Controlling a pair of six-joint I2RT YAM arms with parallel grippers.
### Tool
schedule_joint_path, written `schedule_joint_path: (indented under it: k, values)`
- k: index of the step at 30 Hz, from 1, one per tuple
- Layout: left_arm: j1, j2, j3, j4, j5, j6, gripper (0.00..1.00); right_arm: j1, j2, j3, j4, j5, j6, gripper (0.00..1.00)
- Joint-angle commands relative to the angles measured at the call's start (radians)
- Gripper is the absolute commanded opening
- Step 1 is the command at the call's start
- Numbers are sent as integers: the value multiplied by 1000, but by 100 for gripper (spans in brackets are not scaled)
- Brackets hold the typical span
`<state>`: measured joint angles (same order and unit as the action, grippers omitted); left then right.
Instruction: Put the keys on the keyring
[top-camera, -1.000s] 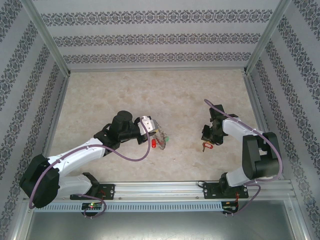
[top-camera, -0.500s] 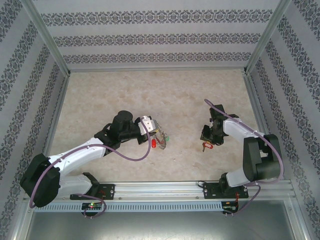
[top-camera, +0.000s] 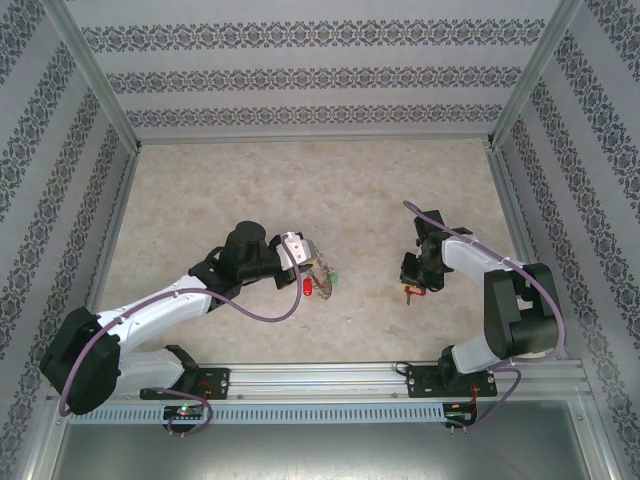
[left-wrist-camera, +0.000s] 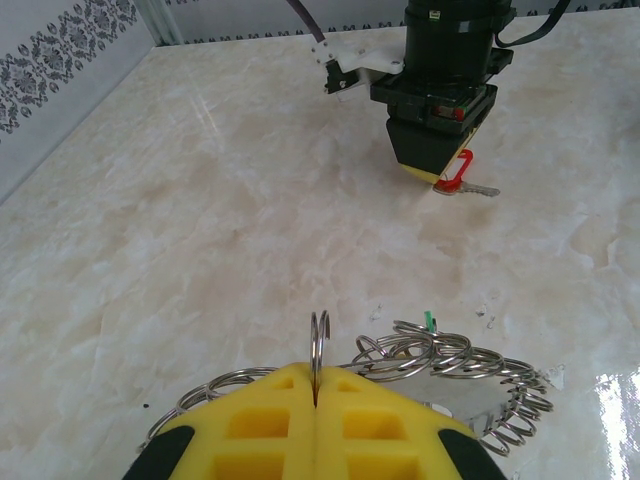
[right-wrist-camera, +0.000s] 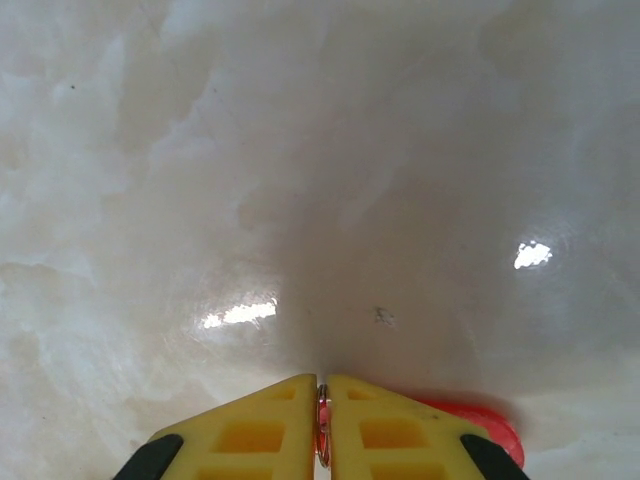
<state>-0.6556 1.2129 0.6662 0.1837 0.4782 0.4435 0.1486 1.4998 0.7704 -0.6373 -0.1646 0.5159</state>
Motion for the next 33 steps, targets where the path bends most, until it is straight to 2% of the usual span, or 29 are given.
schedule_joint_path:
  k: [1,20,25,30,33]
  values:
    - [-15,-7,36,8,28,-9,0,9,-9,16,-38,39,-13,13]
    - [-15,-11,39,3,25,-10,0,11,-29,23,-55,51,-8,18]
    - [-15,-8,41,4,28,-10,0,11,-22,25,-59,49,-13,14]
    - [-15,-4,43,3,28,-10,0,11,-26,25,-68,52,-11,17]
    - [-15,-3,43,5,27,-11,0,11,-32,30,-73,54,-16,11]
